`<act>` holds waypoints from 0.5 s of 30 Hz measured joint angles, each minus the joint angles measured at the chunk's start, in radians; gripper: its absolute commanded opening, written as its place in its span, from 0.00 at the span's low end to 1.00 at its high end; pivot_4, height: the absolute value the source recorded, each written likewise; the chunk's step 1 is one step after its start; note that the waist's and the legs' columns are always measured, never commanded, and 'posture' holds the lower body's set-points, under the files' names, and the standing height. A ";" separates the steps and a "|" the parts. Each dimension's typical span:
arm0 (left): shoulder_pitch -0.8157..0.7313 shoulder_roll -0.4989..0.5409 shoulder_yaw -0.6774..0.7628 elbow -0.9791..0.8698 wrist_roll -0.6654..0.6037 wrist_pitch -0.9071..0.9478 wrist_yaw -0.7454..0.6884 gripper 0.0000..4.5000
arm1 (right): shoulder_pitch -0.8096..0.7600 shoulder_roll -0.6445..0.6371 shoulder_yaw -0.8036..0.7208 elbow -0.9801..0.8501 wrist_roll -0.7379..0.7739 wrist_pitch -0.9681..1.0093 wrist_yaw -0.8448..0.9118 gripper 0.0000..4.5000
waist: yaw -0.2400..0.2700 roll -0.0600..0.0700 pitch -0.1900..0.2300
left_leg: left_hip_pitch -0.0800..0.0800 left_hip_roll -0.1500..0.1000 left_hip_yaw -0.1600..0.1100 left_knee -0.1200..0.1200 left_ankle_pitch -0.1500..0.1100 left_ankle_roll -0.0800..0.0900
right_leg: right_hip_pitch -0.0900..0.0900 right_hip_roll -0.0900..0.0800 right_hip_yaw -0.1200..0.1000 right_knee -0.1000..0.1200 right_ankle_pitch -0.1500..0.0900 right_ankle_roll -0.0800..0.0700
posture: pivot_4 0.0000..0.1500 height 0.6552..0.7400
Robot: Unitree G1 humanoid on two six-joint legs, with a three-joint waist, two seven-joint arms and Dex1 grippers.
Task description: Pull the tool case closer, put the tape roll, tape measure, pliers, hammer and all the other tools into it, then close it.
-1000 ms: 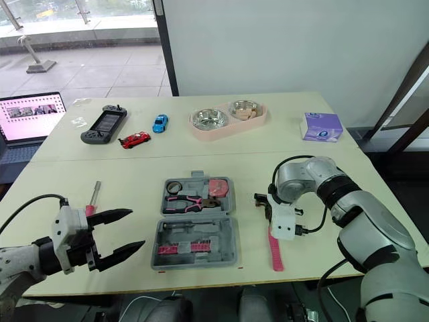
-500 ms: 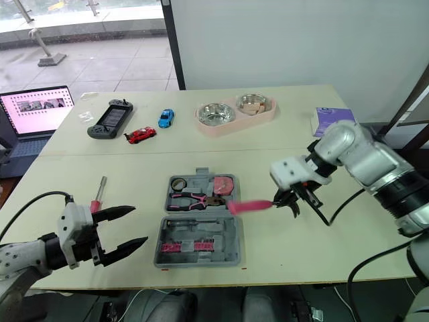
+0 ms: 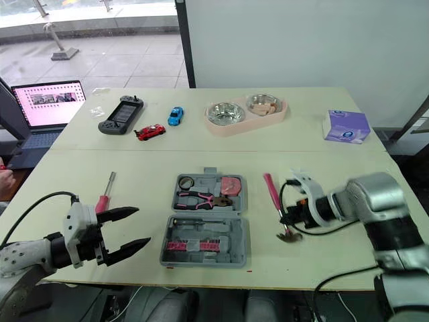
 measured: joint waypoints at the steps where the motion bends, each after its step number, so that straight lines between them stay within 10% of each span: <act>1: -0.003 0.000 -0.001 0.000 0.000 -0.001 -0.002 1.00 | 0.033 0.029 -0.042 -0.032 0.065 -0.001 -0.100 0.01 | -0.004 -0.001 -0.001 | 0.002 0.001 0.000 0.000 0.000 0.000 | 0.001 0.001 0.000 0.000 0.000 0.000 | 1.00 0.81; 8: -0.007 0.002 -0.001 0.001 0.001 -0.005 -0.007 1.00 | 0.149 0.347 -0.232 -0.142 0.251 0.000 -0.684 0.01 | -0.026 -0.006 -0.004 | 0.004 0.003 -0.001 0.000 0.000 0.000 | 0.003 0.004 0.000 0.001 0.000 0.000 | 1.00 0.81; 15: -0.022 -0.028 0.000 0.023 0.028 -0.055 0.021 1.00 | 0.168 0.518 -0.323 -0.195 0.310 0.001 -0.900 0.71 | -0.028 -0.009 -0.014 | 0.007 0.003 -0.002 0.000 0.000 0.000 | 0.006 0.005 0.000 0.001 0.000 0.000 | 1.00 0.81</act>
